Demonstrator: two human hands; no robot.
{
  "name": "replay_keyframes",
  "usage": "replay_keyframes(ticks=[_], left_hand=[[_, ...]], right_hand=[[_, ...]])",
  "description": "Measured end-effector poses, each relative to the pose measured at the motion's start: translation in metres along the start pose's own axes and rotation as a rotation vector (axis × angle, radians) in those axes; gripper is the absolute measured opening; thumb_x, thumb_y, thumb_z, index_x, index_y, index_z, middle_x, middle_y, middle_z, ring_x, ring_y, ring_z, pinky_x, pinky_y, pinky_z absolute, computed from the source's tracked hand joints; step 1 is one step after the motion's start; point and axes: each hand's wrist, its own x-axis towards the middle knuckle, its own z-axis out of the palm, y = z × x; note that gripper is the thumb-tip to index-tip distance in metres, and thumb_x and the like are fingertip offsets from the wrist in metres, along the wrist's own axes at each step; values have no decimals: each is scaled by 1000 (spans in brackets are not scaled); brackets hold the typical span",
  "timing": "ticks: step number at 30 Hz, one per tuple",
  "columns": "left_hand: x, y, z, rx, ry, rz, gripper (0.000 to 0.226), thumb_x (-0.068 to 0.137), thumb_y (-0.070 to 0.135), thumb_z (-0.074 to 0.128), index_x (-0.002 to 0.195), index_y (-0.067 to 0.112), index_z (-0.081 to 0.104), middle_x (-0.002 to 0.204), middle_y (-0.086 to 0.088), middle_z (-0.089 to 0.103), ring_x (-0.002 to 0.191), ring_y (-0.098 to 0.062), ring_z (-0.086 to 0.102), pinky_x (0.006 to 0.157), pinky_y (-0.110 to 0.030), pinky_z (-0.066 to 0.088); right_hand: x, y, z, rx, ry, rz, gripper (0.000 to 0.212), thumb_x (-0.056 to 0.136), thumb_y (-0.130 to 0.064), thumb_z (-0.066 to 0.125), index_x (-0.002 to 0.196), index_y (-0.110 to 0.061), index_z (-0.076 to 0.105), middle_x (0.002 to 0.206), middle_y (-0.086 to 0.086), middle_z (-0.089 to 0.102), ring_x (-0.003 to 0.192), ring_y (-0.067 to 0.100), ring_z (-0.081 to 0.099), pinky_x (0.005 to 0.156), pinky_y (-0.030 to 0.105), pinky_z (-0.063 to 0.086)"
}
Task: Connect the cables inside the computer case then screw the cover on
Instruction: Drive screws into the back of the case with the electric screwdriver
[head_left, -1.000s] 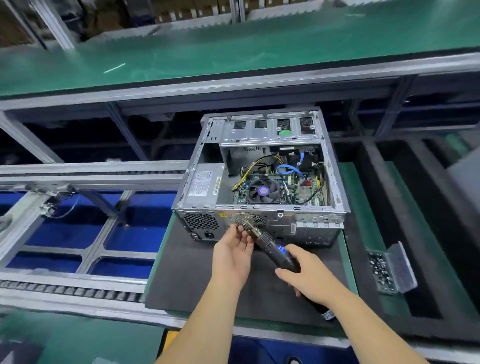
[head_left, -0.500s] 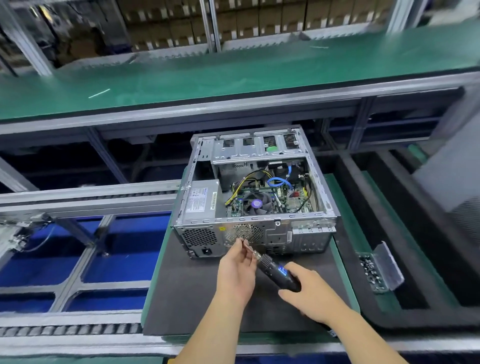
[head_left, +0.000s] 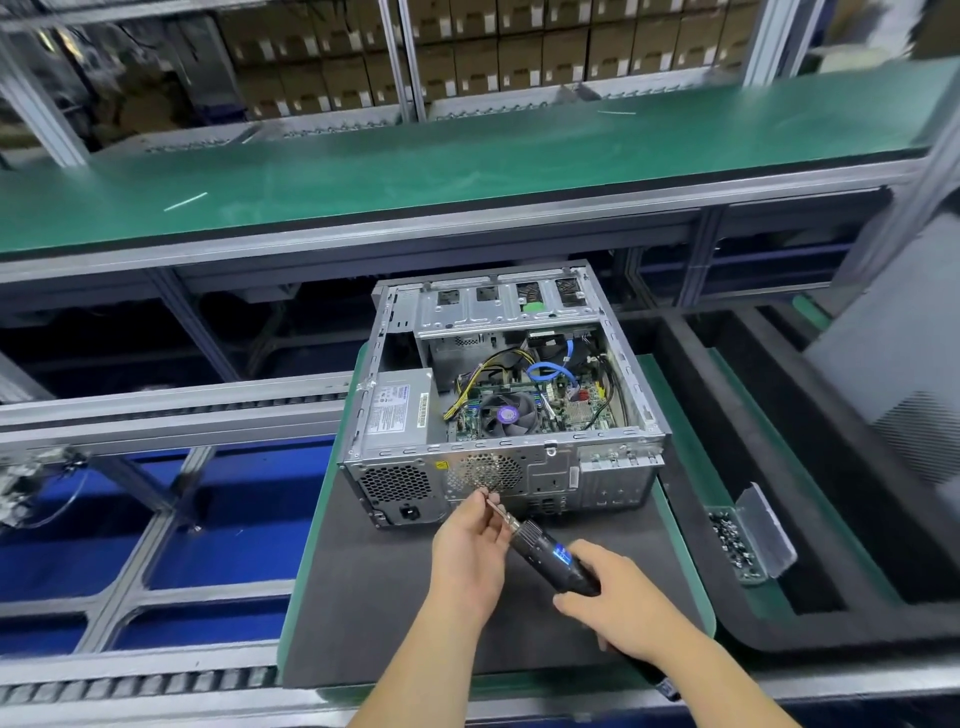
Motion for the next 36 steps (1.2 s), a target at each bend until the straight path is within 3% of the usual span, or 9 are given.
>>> replay_keyframes(ticks=[11, 18, 21, 24, 27, 30, 33, 36], left_hand=[[8, 3, -11, 194, 27, 47, 22, 103, 4, 44, 89, 5, 61, 75, -7, 66, 69, -19, 58, 68, -32, 50], [11, -2, -9, 162, 19, 34, 16, 102, 11, 49, 94, 7, 62, 77, -7, 69, 73, -19, 59, 78, -34, 48], [8, -5, -2, 265, 49, 102, 20, 101, 13, 51, 87, 8, 64, 75, -6, 70, 68, -18, 59, 72, -32, 49], [0, 1, 7, 515, 70, 350, 29, 97, 7, 55, 71, 14, 65, 62, -2, 63, 59, -17, 54, 54, -22, 47], [-9, 21, 24, 855, 24, 713, 27, 89, 18, 53, 62, 15, 57, 59, -5, 56, 58, -23, 50, 55, -33, 44], [0, 58, 61, 1096, 26, 967, 25, 87, 28, 48, 63, 23, 52, 54, 9, 49, 50, -5, 39, 49, -21, 34], [27, 95, 103, 1402, -68, 818, 23, 94, 24, 49, 76, 29, 63, 65, 16, 61, 47, -1, 43, 45, -16, 37], [57, 102, 111, 1915, -312, 439, 19, 97, 21, 55, 103, 17, 72, 95, 1, 70, 67, -12, 59, 65, -25, 46]], right_hand=[[0, 1, 2, 44, -42, 45, 28, 71, -38, 67, 90, -23, 54, 72, 1, 56, 41, 21, 51, 45, 28, 45], [-2, -5, 5, 151, -88, 69, 24, 78, -35, 67, 95, -22, 56, 63, 2, 61, 45, 24, 54, 48, 30, 45], [-3, -8, 5, 179, -79, 64, 25, 80, -34, 68, 99, -23, 56, 65, 3, 61, 47, 24, 54, 49, 31, 46], [-6, -11, -1, 228, -79, 33, 26, 81, -31, 69, 101, -20, 56, 64, 3, 62, 48, 25, 54, 51, 33, 47], [-8, -23, -8, 326, -47, -44, 21, 81, -25, 71, 98, -24, 59, 62, 5, 62, 48, 26, 52, 50, 32, 47], [-2, -40, -18, 403, 43, -121, 14, 87, -20, 70, 87, -29, 60, 64, 8, 62, 46, 25, 53, 50, 32, 48], [4, -52, -32, 483, 120, -135, 17, 91, -17, 69, 84, -31, 62, 65, 11, 63, 48, 26, 55, 52, 34, 50], [7, -56, -45, 554, 148, -132, 17, 88, -22, 71, 79, -33, 63, 67, 13, 62, 49, 27, 54, 51, 35, 48]])
